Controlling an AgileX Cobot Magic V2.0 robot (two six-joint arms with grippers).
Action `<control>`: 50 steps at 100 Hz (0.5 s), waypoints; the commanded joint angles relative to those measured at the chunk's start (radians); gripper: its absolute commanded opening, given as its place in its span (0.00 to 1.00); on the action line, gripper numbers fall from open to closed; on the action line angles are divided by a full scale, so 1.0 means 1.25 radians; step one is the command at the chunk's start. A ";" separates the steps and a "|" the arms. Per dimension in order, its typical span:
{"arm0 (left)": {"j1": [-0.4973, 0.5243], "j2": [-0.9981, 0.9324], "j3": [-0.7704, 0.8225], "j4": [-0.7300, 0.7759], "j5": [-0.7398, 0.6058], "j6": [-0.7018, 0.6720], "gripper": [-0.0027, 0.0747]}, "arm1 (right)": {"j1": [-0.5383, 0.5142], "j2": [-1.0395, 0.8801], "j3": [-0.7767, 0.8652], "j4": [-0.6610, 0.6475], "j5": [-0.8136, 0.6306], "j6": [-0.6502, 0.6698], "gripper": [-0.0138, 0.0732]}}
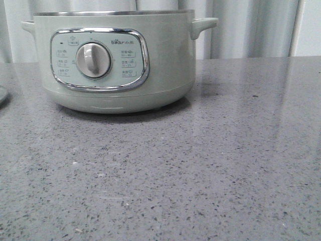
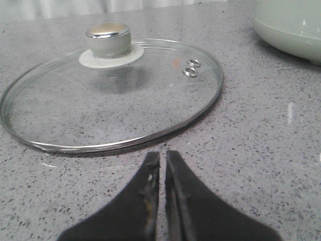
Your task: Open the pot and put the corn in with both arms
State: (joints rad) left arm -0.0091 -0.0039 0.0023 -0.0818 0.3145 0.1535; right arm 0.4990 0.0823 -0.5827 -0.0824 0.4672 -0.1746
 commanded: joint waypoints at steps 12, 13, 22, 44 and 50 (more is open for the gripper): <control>-0.004 -0.027 0.005 0.000 -0.045 -0.008 0.01 | -0.003 0.011 -0.016 -0.011 -0.064 -0.007 0.08; -0.004 -0.027 0.005 0.000 -0.045 -0.008 0.01 | -0.003 0.011 -0.016 -0.011 -0.064 -0.007 0.08; -0.004 -0.027 0.005 0.000 -0.045 -0.008 0.01 | -0.003 0.011 -0.016 -0.011 -0.064 -0.007 0.08; -0.004 -0.027 0.005 0.000 -0.045 -0.008 0.01 | -0.003 0.011 -0.012 -0.011 -0.066 -0.007 0.08; -0.004 -0.027 0.005 0.000 -0.045 -0.008 0.01 | -0.003 0.010 -0.004 -0.011 -0.066 -0.007 0.08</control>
State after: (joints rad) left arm -0.0091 -0.0039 0.0023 -0.0818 0.3150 0.1535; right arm 0.4994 0.0823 -0.5764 -0.0824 0.4635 -0.1746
